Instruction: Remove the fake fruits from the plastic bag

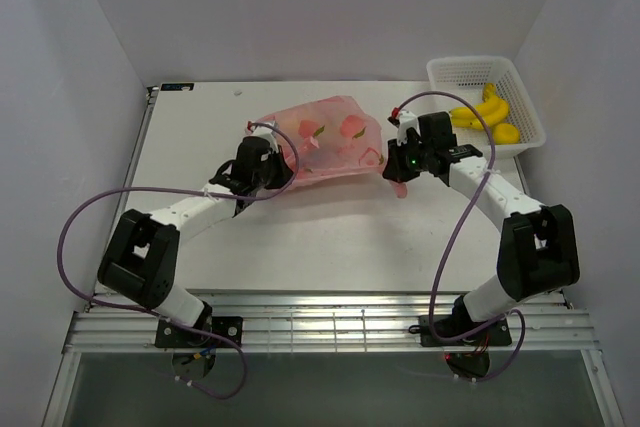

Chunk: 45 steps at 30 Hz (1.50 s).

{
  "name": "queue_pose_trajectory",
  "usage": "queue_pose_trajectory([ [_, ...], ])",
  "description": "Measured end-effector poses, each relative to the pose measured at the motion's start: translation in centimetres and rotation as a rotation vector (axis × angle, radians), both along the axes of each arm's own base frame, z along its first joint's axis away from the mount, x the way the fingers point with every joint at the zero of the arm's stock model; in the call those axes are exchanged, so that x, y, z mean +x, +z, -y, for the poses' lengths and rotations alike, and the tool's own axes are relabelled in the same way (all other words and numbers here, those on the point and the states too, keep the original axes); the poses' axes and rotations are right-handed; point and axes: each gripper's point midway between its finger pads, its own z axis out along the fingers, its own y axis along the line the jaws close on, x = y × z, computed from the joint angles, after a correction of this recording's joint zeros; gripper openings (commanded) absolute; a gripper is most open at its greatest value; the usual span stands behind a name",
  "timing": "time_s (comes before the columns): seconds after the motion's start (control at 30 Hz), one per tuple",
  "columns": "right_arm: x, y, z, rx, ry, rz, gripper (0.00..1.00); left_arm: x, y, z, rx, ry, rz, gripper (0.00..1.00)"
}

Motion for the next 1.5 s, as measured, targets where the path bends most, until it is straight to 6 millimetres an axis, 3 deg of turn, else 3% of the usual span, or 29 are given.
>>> queue_pose_trajectory([
  [0.07,-0.9,-0.7,0.1,-0.004,0.000,-0.016,0.34,-2.1,-1.2,0.3,0.002,-0.011,-0.026,0.00],
  [0.17,-2.3,-0.7,0.1,-0.024,0.007,-0.003,0.66,-4.2,-0.5,1.1,-0.005,-0.026,0.008,0.00],
  [0.2,-2.7,-0.4,-0.1,-0.037,0.010,0.013,0.99,-4.7,0.3,1.6,-0.010,-0.034,0.034,0.00],
  [0.23,-3.3,0.3,-0.6,-0.053,0.025,0.043,0.90,-5.2,1.1,2.1,-0.017,-0.042,0.060,0.00],
  [0.37,-5.7,4.4,-3.9,-0.061,0.141,0.206,0.90,-6.4,3.9,3.5,-0.050,-0.055,0.152,0.00],
  [0.5,-7.3,7.7,-5.5,-0.040,0.219,0.370,0.90,-7.0,4.5,2.5,-0.063,-0.014,0.179,0.00],
  [0.73,-6.7,6.8,-7.6,-0.070,0.281,0.431,0.90,-8.1,5.8,1.4,-0.100,0.009,0.246,0.00],
  [1.0,-5.8,4.7,-11.8,-0.067,0.372,0.425,0.90,-8.8,7.2,1.1,-0.140,-0.007,0.320,0.00],
  [1.37,-5.6,7.2,-15.5,0.083,0.398,0.472,0.90,-9.1,7.4,1.3,-0.138,-0.042,0.354,0.00],
  [1.5,-5.1,6.9,-16.6,0.104,0.400,0.456,0.90,-9.3,7.7,1.2,-0.143,-0.044,0.369,0.00],
])
